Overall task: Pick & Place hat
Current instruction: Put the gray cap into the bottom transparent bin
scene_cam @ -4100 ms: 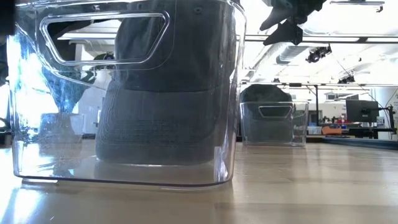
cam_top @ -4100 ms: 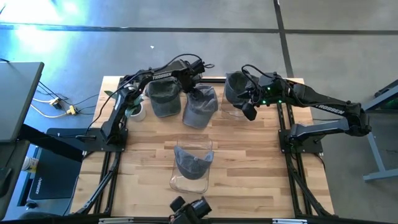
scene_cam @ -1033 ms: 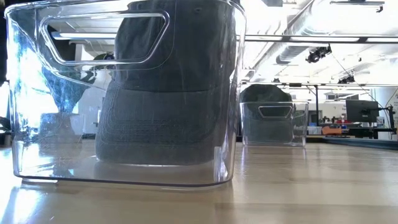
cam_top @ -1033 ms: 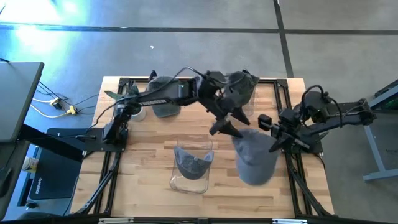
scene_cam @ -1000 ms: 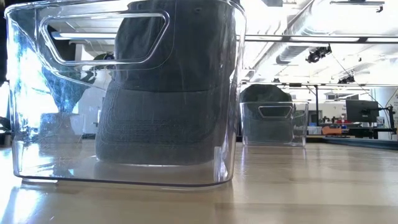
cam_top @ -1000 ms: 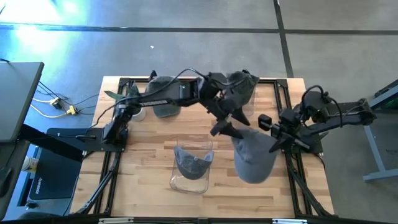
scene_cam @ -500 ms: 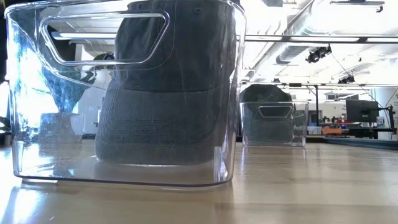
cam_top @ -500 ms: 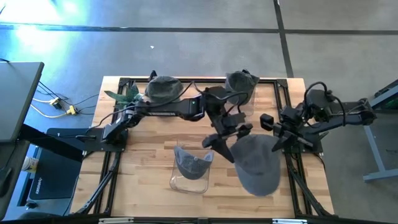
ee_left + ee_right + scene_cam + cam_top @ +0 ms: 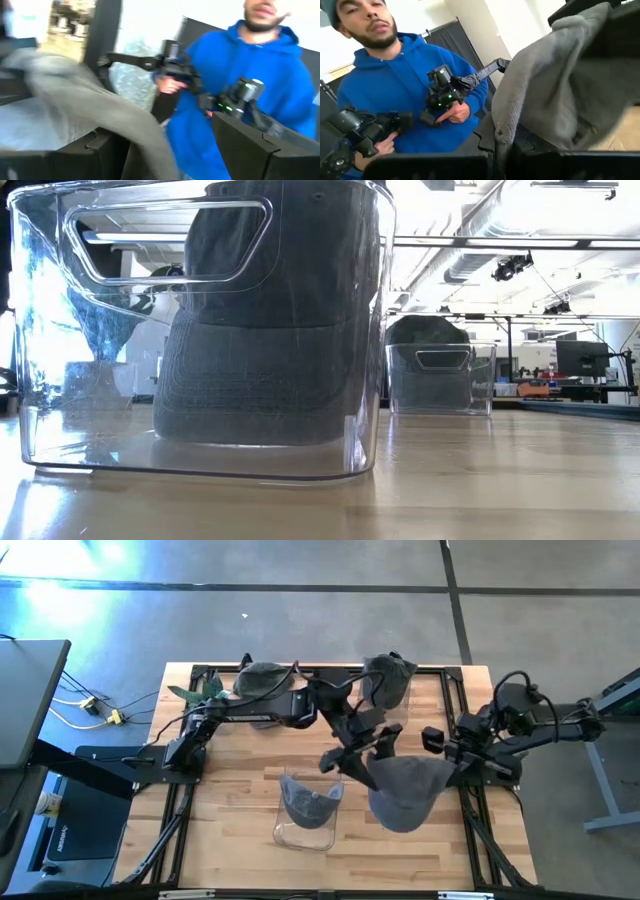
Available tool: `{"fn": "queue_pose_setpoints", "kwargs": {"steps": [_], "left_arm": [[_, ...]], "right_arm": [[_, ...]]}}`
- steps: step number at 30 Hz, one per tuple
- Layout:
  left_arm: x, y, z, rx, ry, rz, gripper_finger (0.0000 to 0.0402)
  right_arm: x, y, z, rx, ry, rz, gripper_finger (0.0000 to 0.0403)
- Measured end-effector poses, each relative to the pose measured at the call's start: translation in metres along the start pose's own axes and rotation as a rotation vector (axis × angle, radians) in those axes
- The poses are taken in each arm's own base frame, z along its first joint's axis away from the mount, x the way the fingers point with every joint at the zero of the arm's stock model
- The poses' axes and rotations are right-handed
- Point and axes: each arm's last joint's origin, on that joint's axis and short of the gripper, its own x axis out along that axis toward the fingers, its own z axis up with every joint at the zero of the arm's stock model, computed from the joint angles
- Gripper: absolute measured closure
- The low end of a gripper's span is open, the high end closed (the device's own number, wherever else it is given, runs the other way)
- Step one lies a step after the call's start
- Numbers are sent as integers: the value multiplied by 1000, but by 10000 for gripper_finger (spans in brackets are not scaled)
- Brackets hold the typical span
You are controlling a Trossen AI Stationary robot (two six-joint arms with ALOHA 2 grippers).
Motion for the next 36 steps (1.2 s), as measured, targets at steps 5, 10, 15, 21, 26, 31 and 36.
{"fn": "queue_pose_setpoints", "kwargs": {"steps": [5, 10, 15, 21, 26, 31, 36], "left_arm": [[2, 7, -4, -40, -32, 83, 137], [4, 16, -11, -79, -32, 108, 146], [3, 10, -2, -19, -75, 81, 219], [3, 3, 7, 0, -127, 0, 363], [0, 5, 7, -108, -114, -11, 381], [0, 7, 2, -180, -75, 0, 385], [-5, 14, -3, -251, -33, 31, 397]], "right_arm": [[2, -2, 0, -20, 6, 0, 394], [0, 0, 0, -40, 7, 9, 398], [-1, 3, 0, -18, 13, 38, 395], [2, 7, -2, -29, 20, 63, 382], [5, 3, -2, -21, -9, 2, 366], [5, -2, -3, 1, -11, -60, 307], [6, -9, -7, -11, -8, -159, 239]]}}
